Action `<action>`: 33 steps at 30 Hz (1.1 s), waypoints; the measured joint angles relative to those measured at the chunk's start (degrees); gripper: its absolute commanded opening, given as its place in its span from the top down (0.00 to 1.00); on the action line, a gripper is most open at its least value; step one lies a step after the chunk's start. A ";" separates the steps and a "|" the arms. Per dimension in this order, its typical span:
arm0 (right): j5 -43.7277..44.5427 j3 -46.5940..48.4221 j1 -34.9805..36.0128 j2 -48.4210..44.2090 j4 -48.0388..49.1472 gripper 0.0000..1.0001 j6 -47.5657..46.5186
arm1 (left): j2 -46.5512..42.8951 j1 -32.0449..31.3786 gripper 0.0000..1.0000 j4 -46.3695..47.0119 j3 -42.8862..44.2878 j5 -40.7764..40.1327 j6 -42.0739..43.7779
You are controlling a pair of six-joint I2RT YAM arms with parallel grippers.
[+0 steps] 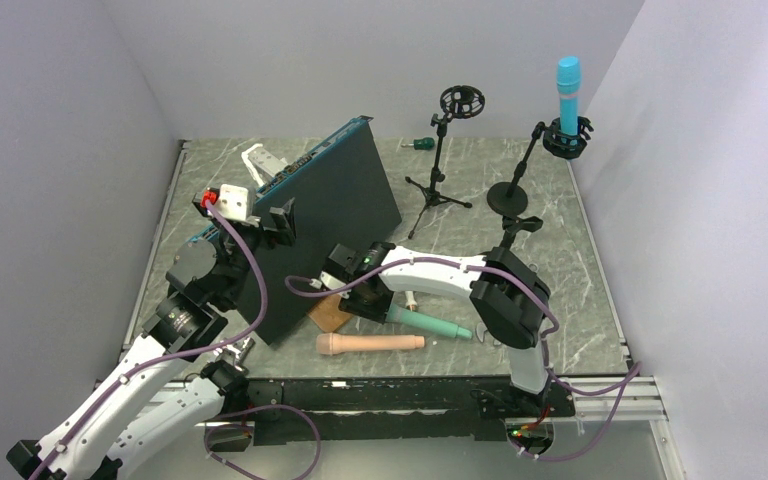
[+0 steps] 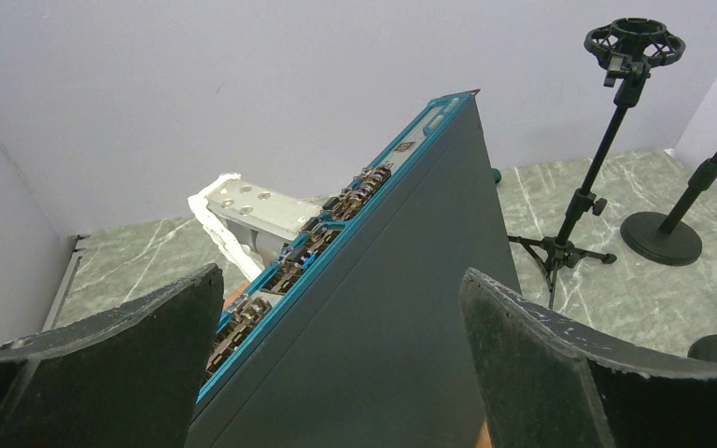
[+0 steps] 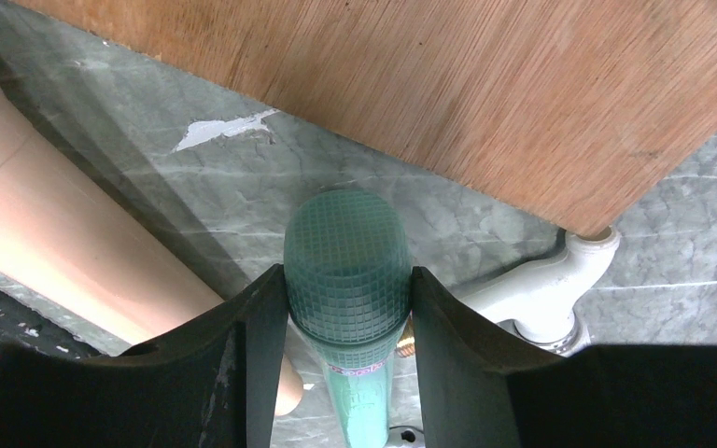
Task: Remove the microphone from the stand
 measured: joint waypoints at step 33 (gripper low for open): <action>1.75 0.74 -0.02 -1.29 0.76 0.20 0.09 | 0.00 0.00 0.01 -0.09 0.00 0.24 -0.02</action>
